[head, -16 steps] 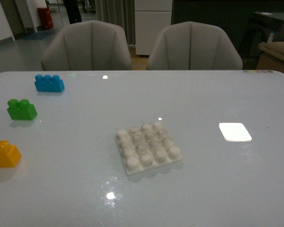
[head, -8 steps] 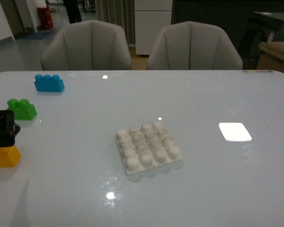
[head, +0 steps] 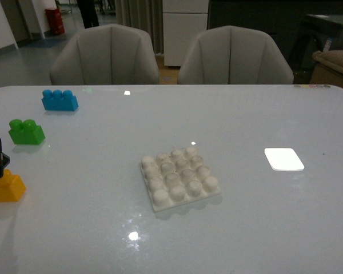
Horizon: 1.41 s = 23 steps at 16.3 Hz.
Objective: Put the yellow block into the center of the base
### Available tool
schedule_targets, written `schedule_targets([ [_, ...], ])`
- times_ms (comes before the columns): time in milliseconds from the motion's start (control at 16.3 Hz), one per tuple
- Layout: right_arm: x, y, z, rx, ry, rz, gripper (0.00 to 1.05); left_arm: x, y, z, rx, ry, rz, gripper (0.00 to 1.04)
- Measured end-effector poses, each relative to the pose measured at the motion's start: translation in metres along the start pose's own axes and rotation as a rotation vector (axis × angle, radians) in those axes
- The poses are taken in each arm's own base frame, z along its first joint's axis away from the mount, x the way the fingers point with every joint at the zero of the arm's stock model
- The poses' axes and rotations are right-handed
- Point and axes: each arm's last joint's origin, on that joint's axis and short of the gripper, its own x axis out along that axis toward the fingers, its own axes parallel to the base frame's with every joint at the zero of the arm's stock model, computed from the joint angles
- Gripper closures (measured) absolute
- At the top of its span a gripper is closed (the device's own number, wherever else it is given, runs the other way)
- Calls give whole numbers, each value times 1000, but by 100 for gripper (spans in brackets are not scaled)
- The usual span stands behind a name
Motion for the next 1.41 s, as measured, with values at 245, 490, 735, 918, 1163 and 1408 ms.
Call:
schedule_targets([
  [245,0,0,0,0,0,0,6,-1,-3,-4,0,5,-30,7],
  [490,0,0,0,0,0,0,6,2,-7,-11,6,17,-38,7],
  [735,0,0,0,0,0,0,6,8,-11,-23,11,50,-33,7],
  [918,0,0,0,0,0,0,6,13,-12,-29,13,66,-33,7],
  [1163,0,0,0,0,0,0,6,13,-12,-28,13,53,-30,7],
  [1408,0,0,0,0,0,0,6,13,-14,-28,17,45,-27,12],
])
